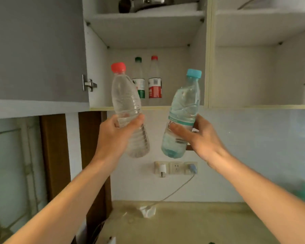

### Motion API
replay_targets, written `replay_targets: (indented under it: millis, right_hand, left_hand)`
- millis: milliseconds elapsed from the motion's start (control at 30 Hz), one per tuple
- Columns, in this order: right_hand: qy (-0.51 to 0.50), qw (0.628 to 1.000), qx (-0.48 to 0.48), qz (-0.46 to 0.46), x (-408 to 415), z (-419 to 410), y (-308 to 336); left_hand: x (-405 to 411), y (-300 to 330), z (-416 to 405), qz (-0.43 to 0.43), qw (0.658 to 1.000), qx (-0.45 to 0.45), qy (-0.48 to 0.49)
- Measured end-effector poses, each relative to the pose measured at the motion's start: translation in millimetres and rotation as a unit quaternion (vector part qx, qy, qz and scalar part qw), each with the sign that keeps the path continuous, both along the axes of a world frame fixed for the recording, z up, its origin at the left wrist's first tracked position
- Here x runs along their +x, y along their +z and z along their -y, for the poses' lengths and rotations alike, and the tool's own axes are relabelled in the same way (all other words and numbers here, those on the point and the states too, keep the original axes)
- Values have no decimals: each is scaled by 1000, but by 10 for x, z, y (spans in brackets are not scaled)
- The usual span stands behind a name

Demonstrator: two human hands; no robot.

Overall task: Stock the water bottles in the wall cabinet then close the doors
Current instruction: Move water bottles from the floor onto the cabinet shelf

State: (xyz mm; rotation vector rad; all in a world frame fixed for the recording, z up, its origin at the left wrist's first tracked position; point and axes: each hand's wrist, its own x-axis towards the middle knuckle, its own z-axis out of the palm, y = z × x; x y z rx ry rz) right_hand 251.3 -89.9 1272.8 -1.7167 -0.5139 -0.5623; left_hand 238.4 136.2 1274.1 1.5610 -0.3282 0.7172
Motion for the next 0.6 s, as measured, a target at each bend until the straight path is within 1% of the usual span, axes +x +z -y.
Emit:
replay_targets:
  millis: [100, 233, 367, 467, 600]
  right_hand:
    - [-11, 999, -19, 36, 289, -19, 376]
    - [-8, 996, -37, 84, 674, -69, 822]
    - [-81, 992, -49, 83, 1136, -139, 1192]
    - [-111, 989, -62, 72, 1456, -149, 1384]
    - [-143, 985, -67, 75, 1802, -124, 1496]
  left_hand:
    - [266, 374, -75, 10, 1000, -9, -7]
    - [747, 916, -179, 38, 999, 23, -5]
    - [1313, 1361, -202, 53, 996, 67, 14]
    - [1761, 1504, -162, 39, 993, 107, 41]
    - [2251, 1517, -114, 2, 992, 125, 36]
